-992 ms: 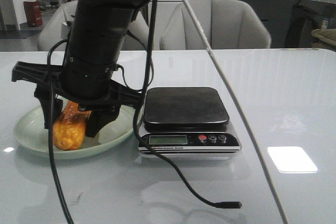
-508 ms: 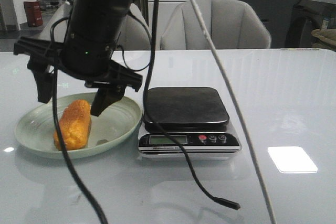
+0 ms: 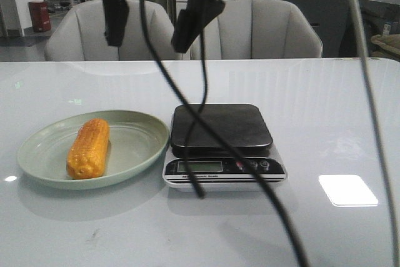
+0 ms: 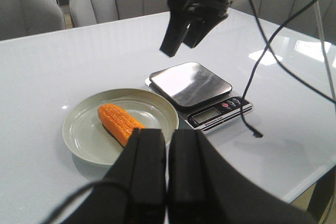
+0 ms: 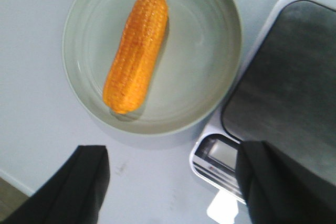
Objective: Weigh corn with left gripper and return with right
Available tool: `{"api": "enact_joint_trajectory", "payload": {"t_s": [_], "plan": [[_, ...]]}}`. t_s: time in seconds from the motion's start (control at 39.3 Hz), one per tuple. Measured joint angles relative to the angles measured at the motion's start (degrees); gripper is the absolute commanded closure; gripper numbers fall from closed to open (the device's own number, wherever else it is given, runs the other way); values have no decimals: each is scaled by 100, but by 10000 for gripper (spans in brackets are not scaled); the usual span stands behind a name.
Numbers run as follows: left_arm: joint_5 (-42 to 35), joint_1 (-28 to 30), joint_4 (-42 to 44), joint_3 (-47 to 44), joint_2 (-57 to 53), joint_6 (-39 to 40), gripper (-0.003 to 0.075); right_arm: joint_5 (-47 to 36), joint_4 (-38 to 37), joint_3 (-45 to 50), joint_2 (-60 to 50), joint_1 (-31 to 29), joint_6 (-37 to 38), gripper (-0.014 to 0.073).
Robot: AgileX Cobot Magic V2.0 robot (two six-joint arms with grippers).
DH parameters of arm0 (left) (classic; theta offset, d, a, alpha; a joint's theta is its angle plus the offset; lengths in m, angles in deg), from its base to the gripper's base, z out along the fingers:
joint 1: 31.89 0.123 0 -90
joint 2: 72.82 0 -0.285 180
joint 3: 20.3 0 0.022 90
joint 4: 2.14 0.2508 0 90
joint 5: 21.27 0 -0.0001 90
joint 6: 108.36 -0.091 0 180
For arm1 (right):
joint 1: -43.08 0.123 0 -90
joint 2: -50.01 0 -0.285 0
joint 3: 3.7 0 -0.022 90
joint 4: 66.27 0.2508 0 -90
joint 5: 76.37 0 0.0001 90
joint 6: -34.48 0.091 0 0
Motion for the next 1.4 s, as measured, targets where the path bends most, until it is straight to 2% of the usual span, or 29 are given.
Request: {"api": "enact_joint_trajectory", "payload": {"t_s": [0.2,0.43,0.58,0.97,1.4], "plan": [[0,0,0,0,0,0,596,625,-11,0,-691,-319,-932,1],[0,0,0,0,0,0,596,535,-8,497,-1690,-334,-1466,1],[0,0,0,0,0,0,596,53,-8,1505,-2533,-334,-1562,1],[0,0,0,0,0,0,596,-1888,-22,4428,-5188,-334,-1570,1],[0,0,0,0,0,0,596,-2966,-124,7160,-8331,-334,-1750,1]]}}
